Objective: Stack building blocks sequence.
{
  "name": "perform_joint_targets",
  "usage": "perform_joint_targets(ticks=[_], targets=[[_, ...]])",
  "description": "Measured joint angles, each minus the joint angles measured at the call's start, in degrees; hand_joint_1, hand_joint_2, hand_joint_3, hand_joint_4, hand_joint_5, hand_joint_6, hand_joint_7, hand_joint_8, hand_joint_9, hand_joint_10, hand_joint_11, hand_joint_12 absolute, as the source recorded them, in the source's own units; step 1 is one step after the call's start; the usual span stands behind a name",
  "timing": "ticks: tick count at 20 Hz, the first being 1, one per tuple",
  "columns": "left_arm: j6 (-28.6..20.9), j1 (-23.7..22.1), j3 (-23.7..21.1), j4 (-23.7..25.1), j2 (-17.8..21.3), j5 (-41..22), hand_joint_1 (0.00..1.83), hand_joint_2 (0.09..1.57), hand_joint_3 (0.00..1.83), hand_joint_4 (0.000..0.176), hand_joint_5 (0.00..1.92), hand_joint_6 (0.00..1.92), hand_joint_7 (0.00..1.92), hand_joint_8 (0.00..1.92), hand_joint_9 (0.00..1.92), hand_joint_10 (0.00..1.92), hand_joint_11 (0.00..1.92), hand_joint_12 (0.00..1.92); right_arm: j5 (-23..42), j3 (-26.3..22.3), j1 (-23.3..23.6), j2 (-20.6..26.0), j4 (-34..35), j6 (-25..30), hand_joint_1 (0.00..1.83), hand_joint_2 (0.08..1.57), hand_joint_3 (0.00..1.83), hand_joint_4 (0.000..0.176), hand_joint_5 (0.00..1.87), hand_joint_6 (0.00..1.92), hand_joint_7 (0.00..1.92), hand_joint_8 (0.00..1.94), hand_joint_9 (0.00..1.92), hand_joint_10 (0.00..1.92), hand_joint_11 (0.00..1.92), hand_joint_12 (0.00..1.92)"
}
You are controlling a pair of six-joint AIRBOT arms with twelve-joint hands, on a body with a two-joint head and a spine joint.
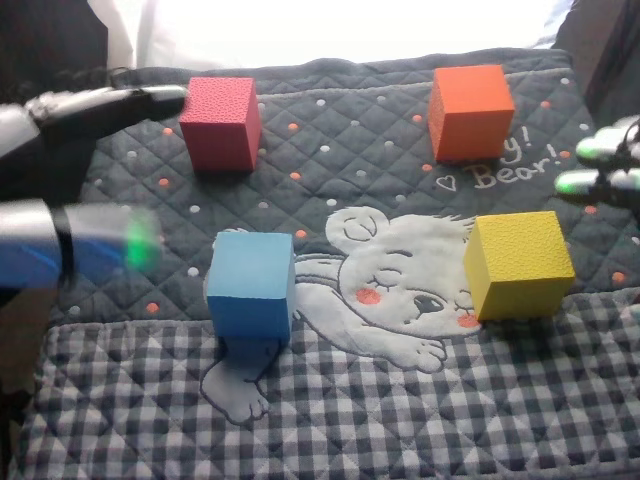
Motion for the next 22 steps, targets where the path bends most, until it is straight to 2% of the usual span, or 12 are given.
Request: perform_joint_targets(ticks=[2,5,6,7,9,12,15,17,18,19,20,22], targets=[[-2.03,-4.24,1.11,5.18,-1.33,3.93,0.68,0.8,0.0,0.176,0.1,0.0,0.11,0.0,0.11,0.0,0.0,0.62,-0.13,0.0,0.61,0.0,0.02,0.0,0.58,1.17,0.0,0.057,0.34,0.0,0.2,0.01,0.21,0.01,0.09,0.52],[-7.63,-13.05,3.04,19.39,-5.44,12.22,0.73,0.74,0.0,0.176,0.02,0.0,0.08,0.0,0.08,0.0,0.0,0.55,1.27,0.0,0.66,0.46,0.0,0.0,0.53,1.17,0.0,0.101,0.32,0.0,0.22,0.0,0.26,0.01,0.03,0.58],[-8.31,-14.56,3.34,22.58,-6.69,14.4,0.72,0.73,0.0,0.176,0.08,0.0,0.11,0.0,0.1,0.0,0.0,0.63,1.38,0.0,0.66,0.63,0.02,0.0,0.44,1.16,0.0,0.135,0.3,0.0,0.24,0.0,0.3,0.01,0.01,0.29],[-9.22,-15.82,3.56,25.79,-7.82,17.25,0.71,0.72,0.0,0.176,0.11,0.0,0.12,0.0,0.11,0.0,0.0,0.69,1.75,0.0,0.66,0.7,0.2,0.0,0.43,1.15,0.0,0.134,0.31,0.0,0.26,0.0,0.33,0.01,0.0,0.13],[-11.34,-16.68,4.5,30.08,-9.11,20.31,0.69,0.72,0.0,0.176,0.1,0.01,0.08,0.0,0.09,0.0,0.0,0.62,2.89,-0.07,0.66,0.87,0.15,0.02,0.62,1.14,0.0,0.128,0.33,0.0,0.25,0.0,0.23,0.0,0.03,0.32],[-12.15,-17.25,5.2,33.4,-10.38,25.68,0.71,0.7,0.0,0.176,0.09,0.0,0.07,0.0,0.11,0.01,0.0,0.65,5.57,-0.52,0.66,1.33,-0.17,0.02,0.8,1.12,0.0,0.094,0.36,0.01,0.25,0.0,0.2,0.01,0.12,0.38],[-11.93,-18.14,5.6,36.46,-11.82,29.57,0.73,0.74,0.0,0.176,0.12,0.0,0.16,0.01,0.18,0.01,0.0,0.67,5.99,-0.76,0.66,1.42,0.0,0.02,0.79,1.12,0.0,0.119,0.39,0.0,0.28,0.0,0.26,0.0,0.18,0.36],[-11.56,-18.56,5.6,36.63,-12.46,30.03,0.75,0.77,0.0,0.176,0.19,0.0,0.25,0.0,0.24,0.01,0.0,0.89,6.05,-0.76,0.66,1.42,0.0,0.02,0.79,1.12,0.0,0.132,0.39,0.0,0.26,0.0,0.23,0.0,0.15,0.34],[-11.28,-18.56,5.6,36.59,-12.81,30.05,0.86,0.83,0.0,0.151,0.37,0.01,0.44,0.01,0.38,0.02,0.07,1.07,6.05,-0.76,0.66,1.42,0.02,0.0,0.79,1.12,0.0,0.13,0.39,0.0,0.27,0.0,0.21,0.0,0.15,0.33],[-11.08,-18.56,5.62,36.57,-13.09,30.21,0.94,0.88,0.0,0.095,0.53,0.01,0.61,0.02,0.56,0.05,0.15,1.19,6.05,-0.76,0.66,1.44,0.02,0.02,0.79,1.12,0.0,0.127,0.39,0.0,0.26,0.0,0.21,0.0,0.15,0.34],[-9.38,-18.56,5.84,35.21,-13.64,30.56,1.26,1.1,0.0,0.0,1.06,0.52,0.94,1.22,0.82,1.15,0.63,1.56,6.08,-0.76,0.66,1.44,0.02,0.0,0.78,1.12,0.0,0.108,0.4,0.0,0.27,0.0,0.23,0.0,0.17,0.33],[-7.3,-18.8,5.84,32.81,-13.68,30.18,1.25,1.18,0.0,0.0,0.95,0.75,0.81,1.52,0.82,1.54,0.8,1.62,6.05,-0.76,0.66,1.44,0.02,0.0,0.78,1.12,0.0,0.095,0.4,0.0,0.27,0.0,0.24,0.0,0.18,0.32]])
